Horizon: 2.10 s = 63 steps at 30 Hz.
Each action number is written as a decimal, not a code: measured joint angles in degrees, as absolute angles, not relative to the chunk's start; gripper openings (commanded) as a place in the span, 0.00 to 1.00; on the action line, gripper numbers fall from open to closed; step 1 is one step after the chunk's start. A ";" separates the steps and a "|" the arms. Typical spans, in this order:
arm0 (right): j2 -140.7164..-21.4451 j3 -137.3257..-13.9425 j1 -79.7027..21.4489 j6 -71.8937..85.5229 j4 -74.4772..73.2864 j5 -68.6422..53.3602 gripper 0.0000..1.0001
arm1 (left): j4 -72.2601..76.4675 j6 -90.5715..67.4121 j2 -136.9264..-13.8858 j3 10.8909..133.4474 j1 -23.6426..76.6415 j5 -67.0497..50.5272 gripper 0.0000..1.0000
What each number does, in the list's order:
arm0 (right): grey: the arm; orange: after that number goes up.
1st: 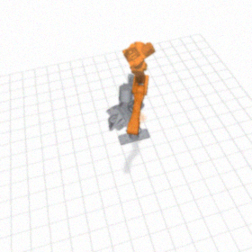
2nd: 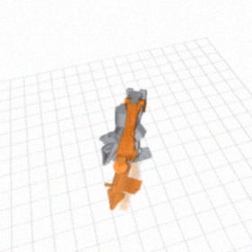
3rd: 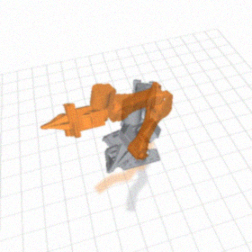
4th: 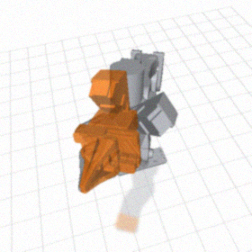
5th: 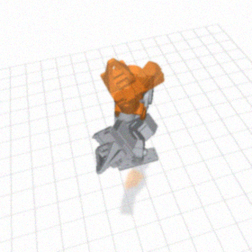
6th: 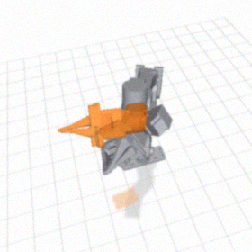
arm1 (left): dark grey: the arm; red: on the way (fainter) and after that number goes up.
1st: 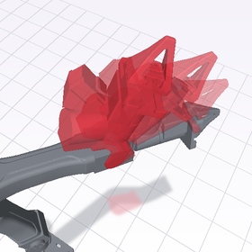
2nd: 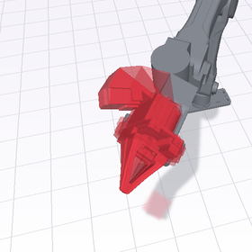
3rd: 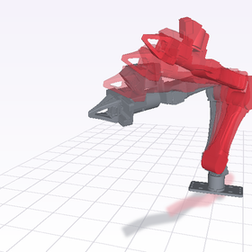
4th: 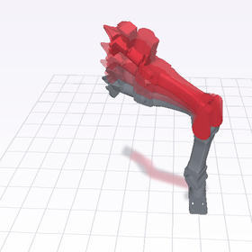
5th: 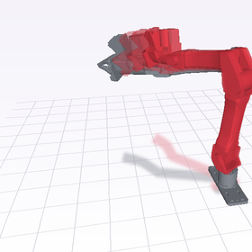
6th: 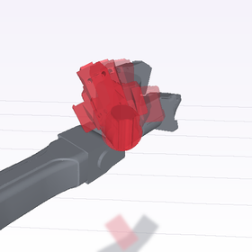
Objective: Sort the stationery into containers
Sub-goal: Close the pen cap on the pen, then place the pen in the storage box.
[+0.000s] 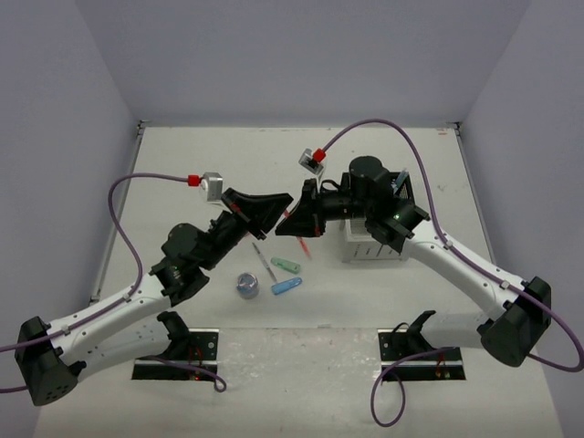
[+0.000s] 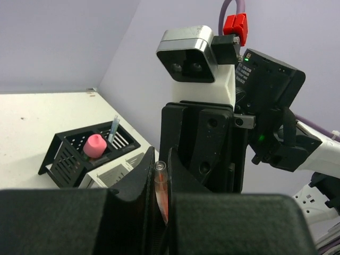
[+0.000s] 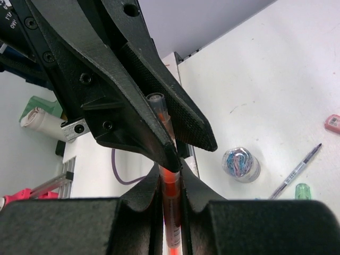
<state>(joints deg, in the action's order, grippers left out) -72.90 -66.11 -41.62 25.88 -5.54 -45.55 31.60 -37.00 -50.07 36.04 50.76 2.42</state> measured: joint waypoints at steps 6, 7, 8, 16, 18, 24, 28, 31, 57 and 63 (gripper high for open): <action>-71.63 -62.10 -42.94 26.17 4.99 -44.73 0.00 | 15.03 -32.17 -49.57 46.38 51.89 3.76 0.00; -71.20 -61.45 -43.48 26.17 6.51 -43.78 0.00 | 12.25 -30.86 -50.02 48.49 52.23 3.71 0.00; -70.79 -60.86 -44.01 26.17 7.97 -42.81 0.00 | 9.57 -29.56 -50.51 50.58 52.56 3.65 0.01; -67.36 -54.97 -45.77 27.09 15.99 -34.74 0.00 | 2.01 -23.41 -53.54 59.39 53.19 4.05 1.00; -67.32 -53.41 -45.06 27.37 16.27 -31.50 0.00 | -0.98 -23.16 -53.68 61.57 53.89 6.53 1.00; -63.74 -46.50 -38.42 26.36 16.09 -12.44 0.00 | -16.65 -23.35 -53.77 72.98 54.65 26.31 1.00; -60.21 -44.29 -35.47 21.40 16.72 4.14 0.00 | -22.65 -23.31 -47.90 71.16 54.65 34.03 1.00; -60.67 -43.92 -29.46 16.94 20.88 15.33 0.00 | -26.36 -23.35 -43.13 67.29 54.63 35.60 1.00; -80.77 -37.84 -11.82 12.57 43.48 25.94 0.88 | -35.26 -21.87 -30.53 46.94 54.63 28.74 1.00; -75.17 -37.28 -11.85 13.11 39.83 24.44 0.99 | -35.22 -21.88 -31.06 46.92 54.63 28.80 1.00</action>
<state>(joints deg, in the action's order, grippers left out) -75.17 -37.28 -11.85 13.11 39.83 24.44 -35.22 -21.88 -31.06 46.92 54.63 28.80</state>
